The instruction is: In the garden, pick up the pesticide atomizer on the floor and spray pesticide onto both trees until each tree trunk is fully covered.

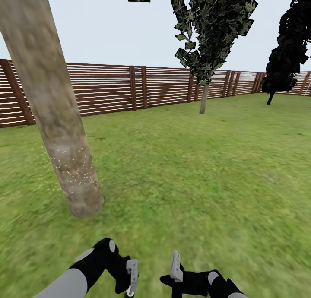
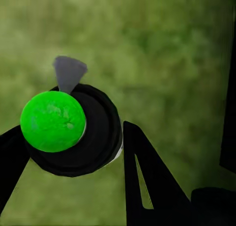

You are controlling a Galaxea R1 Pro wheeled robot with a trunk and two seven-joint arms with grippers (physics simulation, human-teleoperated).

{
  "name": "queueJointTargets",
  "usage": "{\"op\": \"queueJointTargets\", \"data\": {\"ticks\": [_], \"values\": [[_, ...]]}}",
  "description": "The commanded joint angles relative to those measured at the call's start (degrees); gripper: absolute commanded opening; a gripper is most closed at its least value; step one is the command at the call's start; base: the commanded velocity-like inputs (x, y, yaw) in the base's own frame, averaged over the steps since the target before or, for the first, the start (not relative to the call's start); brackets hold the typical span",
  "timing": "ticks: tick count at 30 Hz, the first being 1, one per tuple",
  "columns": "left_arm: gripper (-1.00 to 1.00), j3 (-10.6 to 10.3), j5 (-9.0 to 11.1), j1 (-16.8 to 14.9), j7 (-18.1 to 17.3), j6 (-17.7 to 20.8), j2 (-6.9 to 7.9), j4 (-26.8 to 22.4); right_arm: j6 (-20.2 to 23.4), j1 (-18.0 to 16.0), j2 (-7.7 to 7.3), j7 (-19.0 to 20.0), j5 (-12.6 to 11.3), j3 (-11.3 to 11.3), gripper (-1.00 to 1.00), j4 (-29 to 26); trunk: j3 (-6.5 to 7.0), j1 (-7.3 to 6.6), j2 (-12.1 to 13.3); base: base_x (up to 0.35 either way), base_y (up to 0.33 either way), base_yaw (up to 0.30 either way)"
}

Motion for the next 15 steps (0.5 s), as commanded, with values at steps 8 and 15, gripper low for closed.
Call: {"op": "queueJointTargets", "data": {"ticks": [8, 15], "values": [[-1.0, -2.91, -0.04, 0.03, 0.55, 2.34, -3.19, 0.03, 0.01, -1.49, 0.73, 0.09, -0.17, -0.09, -1.0, 0.06, 0.0, 0.0, 0.0, 0.0, 0.0, 0.0], [-1.0, -2.93, -0.04, 0.08, 3.06, 4.0, -3.22, 0.1, 0.01, -2.09, 2.25, 0.0, -0.13, -0.09, -1.0, 0.12, 0.0, 0.0, 0.0, 0.0, 0.0, 0.0]]}}
